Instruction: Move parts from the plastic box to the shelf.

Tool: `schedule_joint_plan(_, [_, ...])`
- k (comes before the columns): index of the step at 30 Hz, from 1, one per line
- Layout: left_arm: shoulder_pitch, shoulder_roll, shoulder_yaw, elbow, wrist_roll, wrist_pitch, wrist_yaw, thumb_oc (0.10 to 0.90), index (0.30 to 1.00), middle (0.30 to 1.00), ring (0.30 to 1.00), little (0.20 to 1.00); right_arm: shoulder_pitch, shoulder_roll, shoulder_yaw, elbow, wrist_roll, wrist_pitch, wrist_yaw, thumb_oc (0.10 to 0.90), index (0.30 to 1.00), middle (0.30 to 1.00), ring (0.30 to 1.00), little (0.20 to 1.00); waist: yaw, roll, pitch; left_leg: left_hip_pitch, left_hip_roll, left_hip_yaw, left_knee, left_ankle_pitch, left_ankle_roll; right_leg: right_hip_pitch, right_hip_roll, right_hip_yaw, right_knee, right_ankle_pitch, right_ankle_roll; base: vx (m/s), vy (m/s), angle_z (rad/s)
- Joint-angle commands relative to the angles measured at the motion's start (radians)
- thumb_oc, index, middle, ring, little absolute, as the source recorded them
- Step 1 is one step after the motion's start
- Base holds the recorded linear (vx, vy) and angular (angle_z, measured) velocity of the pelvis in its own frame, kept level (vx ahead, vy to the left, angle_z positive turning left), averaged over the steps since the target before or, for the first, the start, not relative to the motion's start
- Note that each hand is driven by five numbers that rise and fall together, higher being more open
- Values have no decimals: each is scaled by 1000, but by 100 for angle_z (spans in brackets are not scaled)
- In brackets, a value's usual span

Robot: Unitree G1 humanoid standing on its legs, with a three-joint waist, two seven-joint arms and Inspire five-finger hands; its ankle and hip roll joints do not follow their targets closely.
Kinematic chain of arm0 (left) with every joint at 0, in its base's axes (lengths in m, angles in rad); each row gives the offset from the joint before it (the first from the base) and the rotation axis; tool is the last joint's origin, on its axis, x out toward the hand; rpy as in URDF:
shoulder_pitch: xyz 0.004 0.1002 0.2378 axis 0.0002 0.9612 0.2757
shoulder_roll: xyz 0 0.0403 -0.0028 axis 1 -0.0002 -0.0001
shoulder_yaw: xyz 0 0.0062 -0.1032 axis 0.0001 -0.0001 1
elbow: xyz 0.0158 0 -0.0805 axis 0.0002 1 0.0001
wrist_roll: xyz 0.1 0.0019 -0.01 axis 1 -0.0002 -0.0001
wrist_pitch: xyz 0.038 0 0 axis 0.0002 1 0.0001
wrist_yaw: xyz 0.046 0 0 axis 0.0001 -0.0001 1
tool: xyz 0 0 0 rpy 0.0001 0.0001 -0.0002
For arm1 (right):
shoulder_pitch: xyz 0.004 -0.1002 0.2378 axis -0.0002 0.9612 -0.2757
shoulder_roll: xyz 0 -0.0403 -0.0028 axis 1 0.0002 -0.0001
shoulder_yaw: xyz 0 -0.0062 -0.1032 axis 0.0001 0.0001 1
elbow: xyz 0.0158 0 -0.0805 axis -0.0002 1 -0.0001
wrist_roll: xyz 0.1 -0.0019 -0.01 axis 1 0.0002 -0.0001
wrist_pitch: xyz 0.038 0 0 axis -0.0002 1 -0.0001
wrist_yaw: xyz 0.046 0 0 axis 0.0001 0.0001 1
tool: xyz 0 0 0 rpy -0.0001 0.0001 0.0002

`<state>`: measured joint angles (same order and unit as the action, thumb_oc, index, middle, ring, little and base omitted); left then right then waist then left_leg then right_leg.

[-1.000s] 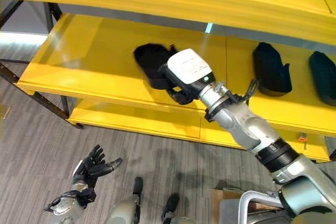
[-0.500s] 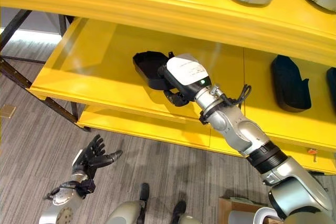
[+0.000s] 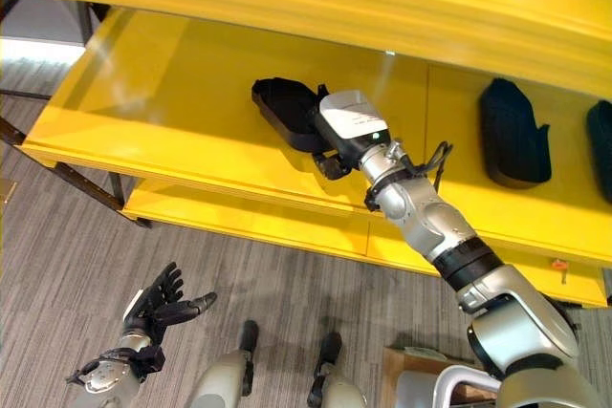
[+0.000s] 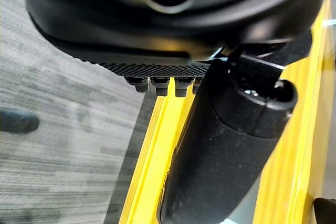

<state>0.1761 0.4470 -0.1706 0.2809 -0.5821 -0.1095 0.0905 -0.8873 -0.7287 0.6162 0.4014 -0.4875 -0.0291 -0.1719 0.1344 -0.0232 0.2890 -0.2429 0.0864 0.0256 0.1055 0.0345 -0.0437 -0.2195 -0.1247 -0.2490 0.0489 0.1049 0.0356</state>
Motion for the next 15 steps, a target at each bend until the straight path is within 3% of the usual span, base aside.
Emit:
schedule_joint_plan(1, [-47, 38, -24, -89, -8, -92, -6, 900, 1000, 1000, 1000, 1000, -236, -30, -8, -24, 49, -8, -135, 400, 300, 300, 300, 300, 9, 39, -78, 92, 58, -70, -109, 27, -18, -71, -95, 41, 200, -111, 79, -84, -30, -6])
schedule_joint_plan(10, [-61, 29, -53, -94, -33, -113, 4, 900, 1000, 1000, 1000, 1000, -390, 45, 46, 211, 108, 22, -172, 400, 300, 300, 300, 300, 31, 102, -50, 52, 40, -74, -108, 39, -20, -141, -111, 48, 254, -111, 80, -60, 2, -1])
schedule_joint_plan(15, [-70, 25, -63, -91, -38, -121, 10, 900, 1000, 1000, 1000, 1000, -416, 65, 34, 281, 125, 31, -204, 400, 300, 300, 300, 300, 39, 123, -38, 40, 30, -78, -105, 39, -18, -156, -119, 47, 267, -108, 82, -30, 20, 3])
